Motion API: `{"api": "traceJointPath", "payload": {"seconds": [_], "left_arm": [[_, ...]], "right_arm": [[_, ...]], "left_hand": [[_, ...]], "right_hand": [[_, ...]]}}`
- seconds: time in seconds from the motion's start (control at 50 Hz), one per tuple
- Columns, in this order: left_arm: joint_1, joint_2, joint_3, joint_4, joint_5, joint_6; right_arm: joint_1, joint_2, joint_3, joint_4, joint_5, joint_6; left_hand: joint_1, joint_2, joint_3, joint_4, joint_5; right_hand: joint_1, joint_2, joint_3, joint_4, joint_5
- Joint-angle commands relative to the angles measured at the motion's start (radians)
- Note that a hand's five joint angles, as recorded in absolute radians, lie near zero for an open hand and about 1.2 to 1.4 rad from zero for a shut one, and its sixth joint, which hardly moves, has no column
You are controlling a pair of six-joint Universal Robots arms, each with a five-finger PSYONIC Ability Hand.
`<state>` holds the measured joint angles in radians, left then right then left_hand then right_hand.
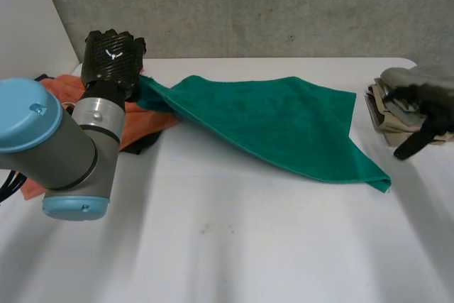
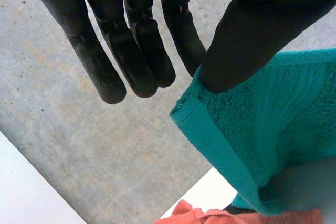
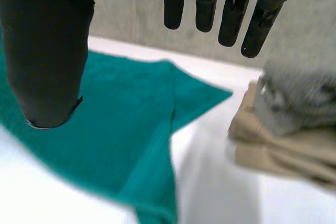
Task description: Fold the laundry.
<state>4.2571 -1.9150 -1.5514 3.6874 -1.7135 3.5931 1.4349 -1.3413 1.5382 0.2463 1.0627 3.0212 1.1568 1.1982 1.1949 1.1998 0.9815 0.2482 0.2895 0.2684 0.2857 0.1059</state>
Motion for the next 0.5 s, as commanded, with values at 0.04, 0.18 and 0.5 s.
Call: {"api": "traceJointPath", "payload": {"seconds": [0.04, 0.18, 0.5], "left_arm": [[-0.003, 0.001, 0.060, -0.040, -0.001, -0.017], [0.000, 0.001, 0.077, -0.050, -0.001, -0.036], [0.004, 0.001, 0.105, -0.050, -0.001, -0.040]], "right_arm": [[0.039, 0.097, 0.152, -0.192, 0.045, -0.152], [0.070, 0.188, 0.163, -0.304, 0.131, -0.260], [0.111, 0.373, 0.033, -0.352, 0.146, -0.278]], "left_hand": [[0.239, 0.198, 0.201, 0.196, 0.240], [0.239, 0.198, 0.201, 0.196, 0.240], [0.239, 0.198, 0.201, 0.196, 0.240]], "right_hand": [[0.057, 0.016, 0.037, 0.019, 0.025], [0.160, 0.118, 0.139, 0.122, 0.127], [0.368, 0.327, 0.348, 0.330, 0.336]]}}
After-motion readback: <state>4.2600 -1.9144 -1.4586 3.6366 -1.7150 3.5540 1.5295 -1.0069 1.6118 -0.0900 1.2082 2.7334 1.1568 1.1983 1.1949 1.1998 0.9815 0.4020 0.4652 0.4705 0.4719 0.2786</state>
